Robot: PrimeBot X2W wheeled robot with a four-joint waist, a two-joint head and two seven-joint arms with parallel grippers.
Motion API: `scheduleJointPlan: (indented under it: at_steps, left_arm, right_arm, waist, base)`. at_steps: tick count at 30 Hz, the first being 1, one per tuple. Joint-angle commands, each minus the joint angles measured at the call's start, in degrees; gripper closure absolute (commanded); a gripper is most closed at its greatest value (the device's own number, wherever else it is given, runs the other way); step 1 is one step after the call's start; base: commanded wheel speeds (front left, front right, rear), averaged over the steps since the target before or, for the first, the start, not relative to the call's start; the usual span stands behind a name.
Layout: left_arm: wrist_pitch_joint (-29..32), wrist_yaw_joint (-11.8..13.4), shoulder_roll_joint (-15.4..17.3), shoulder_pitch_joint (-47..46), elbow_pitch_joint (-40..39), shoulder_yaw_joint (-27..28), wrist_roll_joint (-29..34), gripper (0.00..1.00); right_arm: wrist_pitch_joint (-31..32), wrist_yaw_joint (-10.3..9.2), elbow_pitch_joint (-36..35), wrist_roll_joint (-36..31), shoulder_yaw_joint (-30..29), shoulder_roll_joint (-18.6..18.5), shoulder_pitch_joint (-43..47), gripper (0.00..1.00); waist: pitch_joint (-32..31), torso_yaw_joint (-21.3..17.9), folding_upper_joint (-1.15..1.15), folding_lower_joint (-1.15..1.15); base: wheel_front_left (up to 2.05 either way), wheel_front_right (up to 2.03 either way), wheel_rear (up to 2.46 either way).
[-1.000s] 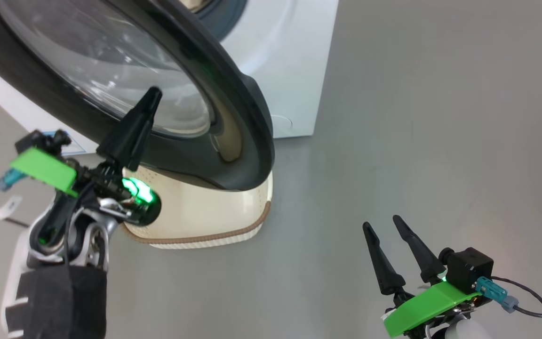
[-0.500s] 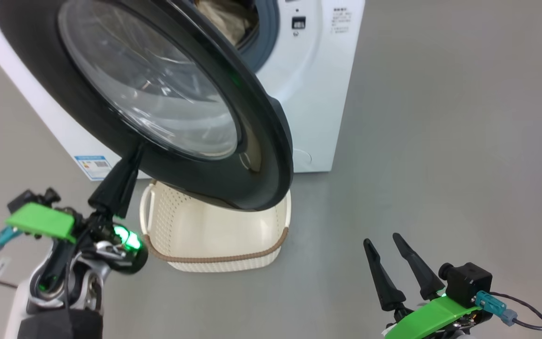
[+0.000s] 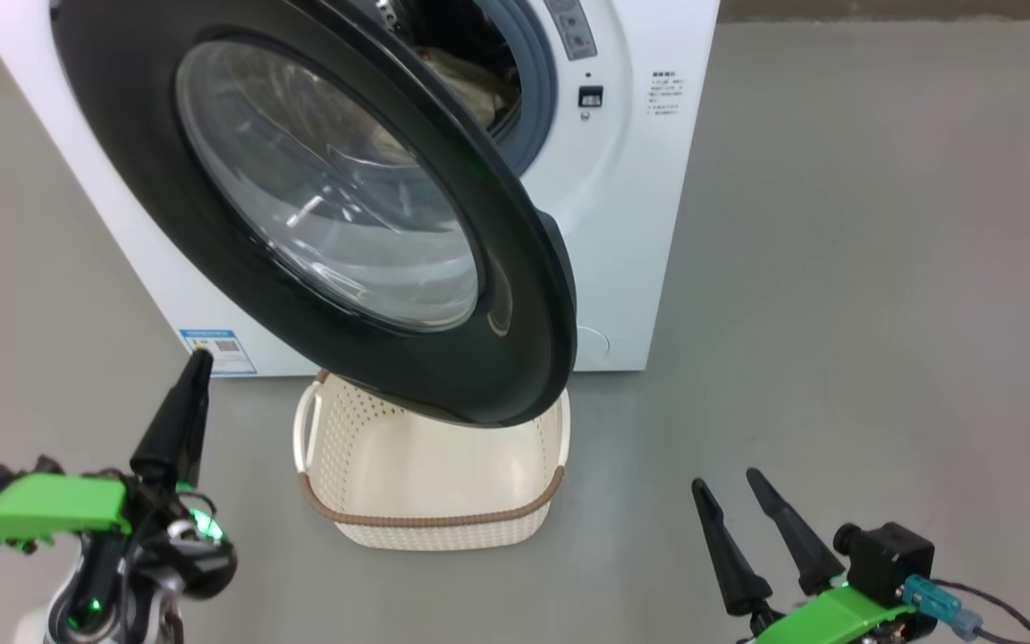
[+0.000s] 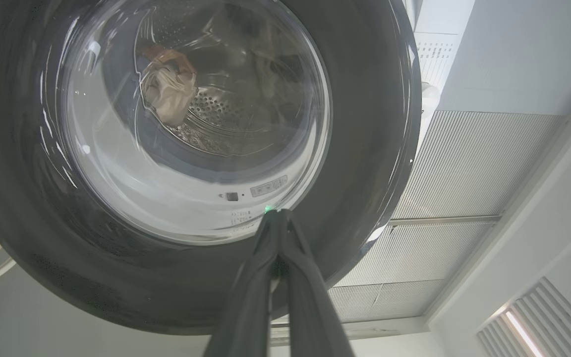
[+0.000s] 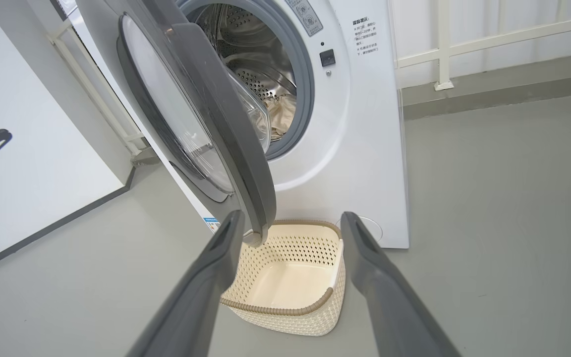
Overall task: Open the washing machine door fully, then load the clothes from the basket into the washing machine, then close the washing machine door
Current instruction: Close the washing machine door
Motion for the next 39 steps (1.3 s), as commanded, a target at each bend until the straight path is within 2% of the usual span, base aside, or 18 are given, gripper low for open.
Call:
scheduleJointPlan:
  at_steps: [1,13,14,15,16,17,24,30,33,34,39]
  left_arm:
    - [-0.73,-0.41,1.52,0.33,-2.21,1.75,1.62,1.0]
    - [-6.9,-0.41,1.52,7.11,-5.74,2.38,2.93,1.0]
    - [-7.18,-0.41,1.52,7.77,-5.93,2.3,2.89,0.93]
    - [-7.71,-0.41,1.52,8.36,-6.35,2.36,3.53,0.68]
    - [-8.08,-0.41,1.52,8.88,-6.69,2.33,3.97,0.07]
    - [-8.44,-0.41,1.52,9.34,-6.99,2.34,4.4,0.0]
    - [-12.96,-0.41,2.04,9.99,-9.41,3.8,8.54,0.0]
    - [-21.24,-0.41,6.35,11.29,-12.92,-0.38,22.38,0.0]
    - [-27.28,-0.41,9.45,12.26,-11.93,-3.29,31.52,0.0]
    - [-28.64,-0.41,9.45,12.2,-11.67,-3.69,32.82,0.0]
    - [-31.05,-0.41,12.32,12.03,-10.89,-5.4,46.02,0.0]
  right_arm:
    - [-0.69,0.1,-1.38,0.64,1.47,0.33,-0.02,0.0]
    - [-0.69,0.1,-1.56,0.81,1.68,0.33,1.11,0.0]
    - [-0.69,0.1,-1.59,0.83,1.69,0.33,1.16,0.0]
    - [-0.69,0.1,-1.63,0.85,1.67,0.33,1.22,0.0]
    - [-0.69,0.1,-1.68,0.87,1.64,0.33,1.28,0.0]
    - [-0.69,0.1,-1.72,0.89,1.59,0.33,1.33,0.0]
    - [-0.69,0.1,-2.0,0.85,1.41,0.34,1.49,0.0]
    - [-0.69,0.1,-2.36,0.67,1.44,0.34,1.35,0.0]
    - [-0.69,0.1,-2.45,0.56,1.38,0.34,1.27,0.0]
    - [-0.69,0.1,-2.47,0.55,1.33,0.34,1.24,0.0]
    - [-0.69,0.1,-2.74,0.57,1.2,0.34,1.16,0.0]
  waist:
    - [-0.6,0.46,0.0,0.0]
    - [-2.07,1.1,0.0,0.0]
    - [-2.13,1.11,0.0,0.0]
    - [-2.17,1.14,0.0,0.0]
    - [-2.19,1.17,0.0,0.0]
    - [-2.23,1.22,0.0,0.0]
    - [-2.21,1.47,0.0,0.0]
    - [-1.95,1.34,0.0,0.0]
    - [-1.76,1.23,0.0,0.0]
    - [-1.71,1.23,0.0,0.0]
    - [-1.41,1.17,0.0,0.0]
  base:
    - [0.0,0.0,0.0]
    - [0.0,0.0,0.0]
    - [0.0,0.0,0.0]
    - [0.0,0.0,0.0]
    - [0.0,0.0,0.0]
    - [0.0,0.0,0.0]
    - [0.0,0.0,0.0]
    - [0.0,0.0,0.0]
    - [0.0,0.0,0.0]
    - [0.0,0.0,0.0]
    - [0.0,0.0,0.0]
